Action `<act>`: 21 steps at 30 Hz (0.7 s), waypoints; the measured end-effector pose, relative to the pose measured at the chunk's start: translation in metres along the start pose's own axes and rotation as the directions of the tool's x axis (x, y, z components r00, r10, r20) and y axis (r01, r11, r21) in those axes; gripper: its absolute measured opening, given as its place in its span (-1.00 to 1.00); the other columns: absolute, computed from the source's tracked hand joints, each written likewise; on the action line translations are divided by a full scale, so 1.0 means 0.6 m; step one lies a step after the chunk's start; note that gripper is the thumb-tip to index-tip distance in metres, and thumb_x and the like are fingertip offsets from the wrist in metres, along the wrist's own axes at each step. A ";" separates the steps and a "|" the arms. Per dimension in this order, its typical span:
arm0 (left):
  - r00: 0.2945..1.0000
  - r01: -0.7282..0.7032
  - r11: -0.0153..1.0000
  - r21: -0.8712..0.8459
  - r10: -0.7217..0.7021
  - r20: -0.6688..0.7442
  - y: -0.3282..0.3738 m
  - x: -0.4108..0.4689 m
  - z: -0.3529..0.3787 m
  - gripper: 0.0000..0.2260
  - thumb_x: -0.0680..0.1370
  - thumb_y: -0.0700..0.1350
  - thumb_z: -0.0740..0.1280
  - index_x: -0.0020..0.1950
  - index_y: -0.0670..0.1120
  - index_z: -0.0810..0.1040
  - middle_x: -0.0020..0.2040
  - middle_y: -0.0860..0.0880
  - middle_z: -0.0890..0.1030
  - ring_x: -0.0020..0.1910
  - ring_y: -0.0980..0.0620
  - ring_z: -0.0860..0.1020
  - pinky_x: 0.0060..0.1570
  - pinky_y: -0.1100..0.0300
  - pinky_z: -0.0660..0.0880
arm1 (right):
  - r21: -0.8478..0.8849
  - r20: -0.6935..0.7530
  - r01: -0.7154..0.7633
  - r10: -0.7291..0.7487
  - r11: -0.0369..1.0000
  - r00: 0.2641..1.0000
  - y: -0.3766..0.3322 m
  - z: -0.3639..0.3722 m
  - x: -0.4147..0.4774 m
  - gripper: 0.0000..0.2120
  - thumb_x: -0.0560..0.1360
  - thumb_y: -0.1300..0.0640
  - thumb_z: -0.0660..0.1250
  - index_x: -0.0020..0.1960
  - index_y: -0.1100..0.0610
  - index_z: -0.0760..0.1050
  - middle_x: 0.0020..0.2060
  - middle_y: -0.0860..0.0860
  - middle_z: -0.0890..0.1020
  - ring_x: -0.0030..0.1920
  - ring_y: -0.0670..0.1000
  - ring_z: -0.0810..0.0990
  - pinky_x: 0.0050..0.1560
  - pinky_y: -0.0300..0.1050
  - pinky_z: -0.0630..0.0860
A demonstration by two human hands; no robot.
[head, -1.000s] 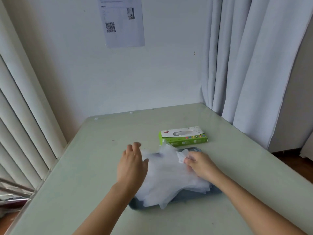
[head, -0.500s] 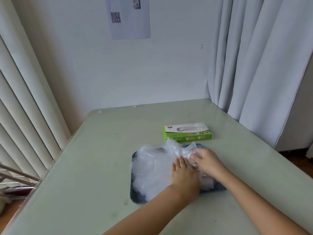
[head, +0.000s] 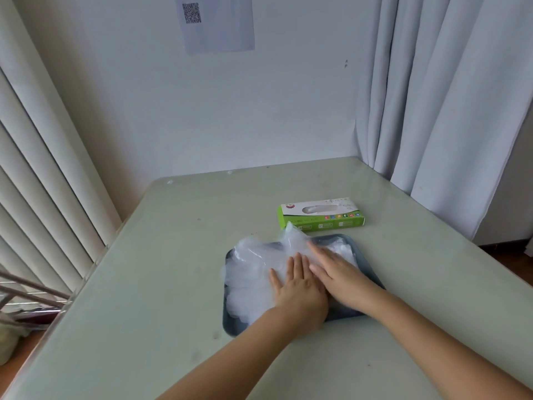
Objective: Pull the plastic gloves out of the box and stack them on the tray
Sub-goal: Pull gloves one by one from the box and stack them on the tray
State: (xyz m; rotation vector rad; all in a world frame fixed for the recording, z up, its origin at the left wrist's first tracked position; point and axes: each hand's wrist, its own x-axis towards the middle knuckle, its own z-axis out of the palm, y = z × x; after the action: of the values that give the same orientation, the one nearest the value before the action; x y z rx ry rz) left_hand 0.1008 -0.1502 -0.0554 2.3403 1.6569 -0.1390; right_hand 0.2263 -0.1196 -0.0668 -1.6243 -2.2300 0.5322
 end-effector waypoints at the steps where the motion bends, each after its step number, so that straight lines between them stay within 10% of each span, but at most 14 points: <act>1: 1.000 0.000 1.000 0.007 0.000 -0.002 -0.008 0.000 0.004 -0.40 0.57 0.08 -0.18 0.56 -0.13 -0.24 0.56 -0.11 -0.27 0.52 -0.10 -0.31 0.37 -0.33 -0.27 | -0.124 0.054 -0.030 0.037 0.992 0.998 0.006 0.001 0.002 -0.38 0.60 -0.26 -0.16 0.57 0.00 -0.08 0.56 -0.02 0.00 0.55 -0.02 -0.05 0.48 -0.18 -0.13; 5: 0.997 0.076 0.996 -0.042 -0.077 -0.023 -0.059 -0.013 0.002 -0.22 0.47 0.41 -0.25 0.56 -0.01 -0.26 0.56 0.05 -0.27 0.53 0.02 -0.29 0.42 -0.22 -0.29 | -0.336 0.143 -0.074 0.129 0.939 0.981 0.011 0.000 0.000 -0.44 0.61 -0.24 -0.12 0.54 -0.17 -0.21 0.54 -0.08 -0.24 0.53 0.06 -0.28 0.50 0.03 -0.29; 11: 0.985 0.169 0.984 -0.058 -0.171 -0.026 -0.106 -0.036 -0.002 -0.21 0.51 0.41 -0.06 0.55 0.00 -0.29 0.55 -0.03 -0.30 0.53 -0.06 -0.30 0.45 -0.15 -0.27 | -0.336 0.161 -0.101 0.162 0.936 0.974 0.001 -0.009 -0.006 -0.17 0.34 -0.53 -0.26 0.53 -0.22 -0.20 0.53 0.07 -0.29 0.51 0.15 -0.35 0.49 0.04 -0.32; 21: 0.978 0.208 0.976 -0.069 -0.208 -0.002 -0.080 -0.033 -0.007 -0.16 0.50 0.43 -0.06 0.54 -0.05 -0.33 0.54 -0.07 -0.34 0.51 -0.11 -0.33 0.40 -0.26 -0.28 | -0.282 0.179 -0.128 0.184 0.951 0.967 -0.005 -0.039 -0.021 -0.24 0.46 -0.42 -0.07 0.56 -0.12 -0.13 0.54 0.10 -0.22 0.53 0.12 -0.29 0.48 -0.03 -0.25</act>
State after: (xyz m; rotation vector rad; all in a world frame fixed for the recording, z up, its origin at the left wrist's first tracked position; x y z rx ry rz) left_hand 0.0487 -0.1522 -0.0545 2.1170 1.8779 -0.1101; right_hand 0.2386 -0.1297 -0.0454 -1.9773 -2.4207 0.4701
